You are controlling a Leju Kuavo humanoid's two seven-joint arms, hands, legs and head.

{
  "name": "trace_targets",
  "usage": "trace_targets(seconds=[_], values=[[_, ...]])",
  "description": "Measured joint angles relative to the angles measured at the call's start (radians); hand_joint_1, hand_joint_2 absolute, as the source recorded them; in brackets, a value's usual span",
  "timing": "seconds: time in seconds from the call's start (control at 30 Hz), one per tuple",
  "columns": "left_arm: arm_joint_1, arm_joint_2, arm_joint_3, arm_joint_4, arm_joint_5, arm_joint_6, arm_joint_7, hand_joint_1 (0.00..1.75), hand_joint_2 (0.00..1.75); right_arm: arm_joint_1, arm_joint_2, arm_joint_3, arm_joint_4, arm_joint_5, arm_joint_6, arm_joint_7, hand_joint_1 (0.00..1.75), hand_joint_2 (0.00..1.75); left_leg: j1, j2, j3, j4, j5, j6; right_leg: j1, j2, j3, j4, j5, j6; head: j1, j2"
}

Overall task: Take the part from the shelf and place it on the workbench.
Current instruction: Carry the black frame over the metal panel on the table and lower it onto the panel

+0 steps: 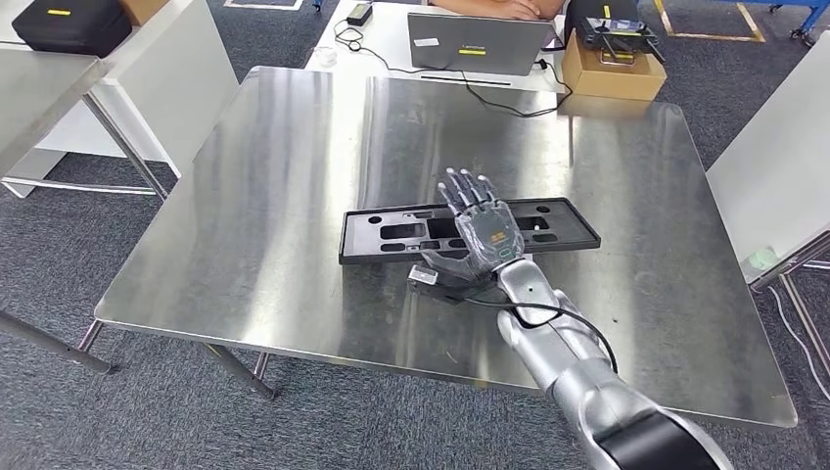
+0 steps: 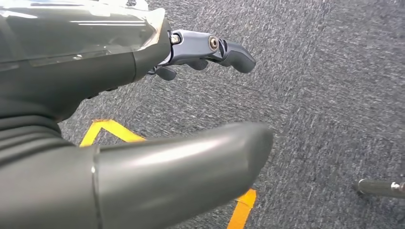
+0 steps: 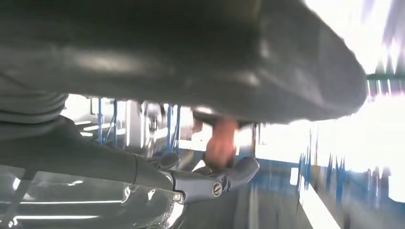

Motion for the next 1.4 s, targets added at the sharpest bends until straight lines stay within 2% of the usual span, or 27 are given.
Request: trace_targets(seconds=[0.1,0.2,0.4,0.47,0.53,0.67,0.7,0.77,0.9,1.17,1.27,1.4], values=[[0.002,-0.002,0.011,0.000,0.000,0.000,-0.008,0.00,0.00,0.105,0.001,-0.072,-0.225,-0.001,-0.026,-0.032,0.00,0.00,0.000,0.000,0.000,0.000,-0.002,-0.001,0.000,0.000,0.000,0.000,-0.001,0.000,0.000,0.000],[0.003,-0.004,0.014,0.000,0.000,0.000,-0.010,0.00,0.00,0.161,0.001,-0.113,-0.352,-0.001,-0.027,-0.039,0.00,0.00,0.000,0.000,0.000,0.000,-0.003,-0.001,0.000,0.000,0.000,0.000,-0.001,-0.001,0.000,0.000],[0.003,-0.006,0.018,0.000,-0.002,0.000,-0.011,0.00,0.00,0.204,-0.001,-0.149,-0.465,-0.001,-0.027,-0.048,0.00,0.00,0.000,0.001,0.002,0.000,-0.003,-0.001,0.000,0.002,0.000,0.000,-0.001,-0.001,0.000,0.000],[0.003,-0.006,0.021,0.000,-0.002,-0.001,-0.015,0.00,0.00,0.212,0.002,-0.160,-0.491,-0.006,-0.027,-0.075,0.00,0.00,0.000,0.001,0.002,0.000,-0.002,-0.001,0.000,0.001,0.000,0.000,-0.001,-0.001,0.000,0.000],[0.003,-0.007,0.029,0.000,0.000,-0.006,-0.025,0.00,0.00,0.236,0.019,-0.187,-0.542,-0.035,-0.027,-0.162,0.00,0.00,-0.001,0.001,0.002,0.000,-0.002,-0.001,0.000,0.001,0.000,0.000,-0.001,-0.001,0.000,0.000],[0.007,-0.008,0.052,0.000,0.006,-0.011,-0.052,0.00,0.00,0.347,0.131,-0.317,-0.753,-0.244,-0.027,-0.523,0.00,0.00,-0.001,0.000,0.002,0.000,-0.004,0.000,0.000,0.001,0.001,0.000,-0.002,-0.002,0.000,0.000],[0.009,-0.008,0.059,0.000,0.011,-0.011,-0.060,0.00,0.00,0.379,0.155,-0.340,-0.799,-0.312,-0.027,-0.579,0.00,0.00,0.000,0.000,0.002,0.000,-0.005,0.000,0.001,0.001,0.001,0.000,-0.003,-0.002,0.000,0.000],[0.014,-0.009,0.076,0.000,0.026,-0.014,-0.076,0.00,0.00,0.444,0.181,-0.361,-0.875,-0.453,-0.028,-0.631,0.00,0.00,0.000,0.000,0.003,0.000,-0.007,-0.001,0.001,0.001,0.002,0.000,-0.006,-0.003,0.000,0.000],[0.018,-0.010,0.117,-0.001,0.050,-0.008,-0.094,0.00,0.00,0.551,0.185,-0.351,-0.953,-0.674,-0.028,-0.643,0.00,0.00,-0.001,0.000,0.005,0.000,-0.009,-0.001,0.001,0.002,0.002,0.000,-0.007,-0.002,0.000,0.000],[0.023,-0.015,0.174,-0.003,0.056,0.021,-0.105,0.00,0.00,0.745,0.162,-0.360,-1.069,-0.913,-0.028,-0.643,0.00,0.00,-0.004,0.000,0.007,0.000,-0.012,0.002,-0.001,0.001,0.004,-0.001,-0.009,0.001,0.000,0.000],[0.027,-0.016,0.203,-0.003,0.081,-0.004,-0.092,0.00,0.00,0.796,0.124,-0.359,-1.106,-0.969,-0.028,-0.644,0.00,0.00,-0.006,0.000,0.008,0.002,-0.016,0.005,-0.005,0.002,0.009,-0.002,-0.010,0.003,0.000,0.000],[0.030,-0.016,0.242,-0.003,0.106,-0.043,-0.060,0.00,0.00,0.815,0.089,-0.339,-1.119,-0.979,-0.028,-0.644,0.00,0.00,-0.007,0.001,0.009,0.008,-0.021,0.011,-0.007,0.003,0.013,-0.002,-0.013,0.007,0.000,0.000]])
